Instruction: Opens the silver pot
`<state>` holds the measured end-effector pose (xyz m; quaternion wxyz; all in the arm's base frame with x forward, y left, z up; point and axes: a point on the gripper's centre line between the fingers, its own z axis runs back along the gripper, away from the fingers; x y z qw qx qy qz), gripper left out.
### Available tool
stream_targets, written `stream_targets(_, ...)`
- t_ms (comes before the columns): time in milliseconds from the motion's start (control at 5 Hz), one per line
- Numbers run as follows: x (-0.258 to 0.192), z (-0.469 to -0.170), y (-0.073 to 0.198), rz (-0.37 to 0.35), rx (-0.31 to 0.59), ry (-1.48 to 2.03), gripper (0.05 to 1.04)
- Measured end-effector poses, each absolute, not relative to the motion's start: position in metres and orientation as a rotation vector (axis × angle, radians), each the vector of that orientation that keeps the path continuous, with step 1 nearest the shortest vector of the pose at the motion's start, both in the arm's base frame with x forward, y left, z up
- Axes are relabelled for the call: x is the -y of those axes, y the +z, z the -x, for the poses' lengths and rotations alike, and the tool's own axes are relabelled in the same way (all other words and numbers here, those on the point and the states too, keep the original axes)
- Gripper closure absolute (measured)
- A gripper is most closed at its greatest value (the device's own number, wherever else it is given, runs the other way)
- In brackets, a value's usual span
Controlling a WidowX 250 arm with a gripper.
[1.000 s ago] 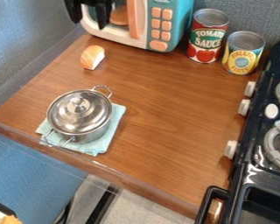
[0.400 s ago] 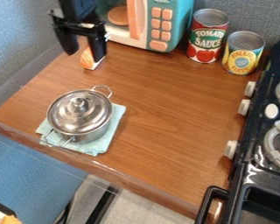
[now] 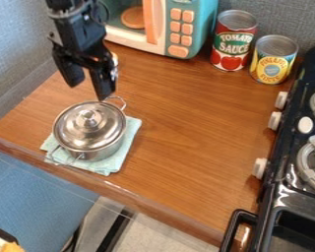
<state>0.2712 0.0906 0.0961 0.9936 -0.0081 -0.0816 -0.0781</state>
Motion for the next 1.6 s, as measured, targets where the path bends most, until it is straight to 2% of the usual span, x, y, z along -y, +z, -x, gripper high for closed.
stream_targets(400, -0.085, -0.266, 0.077, -0.046, 0.161, -0.183, 0.083)
stream_targets(800, -0.093, -0.265, 0.057, -0.087, 0.112, -0.167, 0.118)
stream_targets(1000, -0.095, -0.261, 0.051, -0.103, 0.100, -0.168, 0.208)
stream_targets(1200, -0.091, -0.261, 0.050, -0.108, 0.098, -0.186, 0.490)
stream_targets(1400, -0.091, -0.261, 0.051, -0.112, 0.099, -0.188, 0.728)
stream_targets(1600, -0.090, -0.262, 0.053, -0.101, 0.090, -0.189, 0.801)
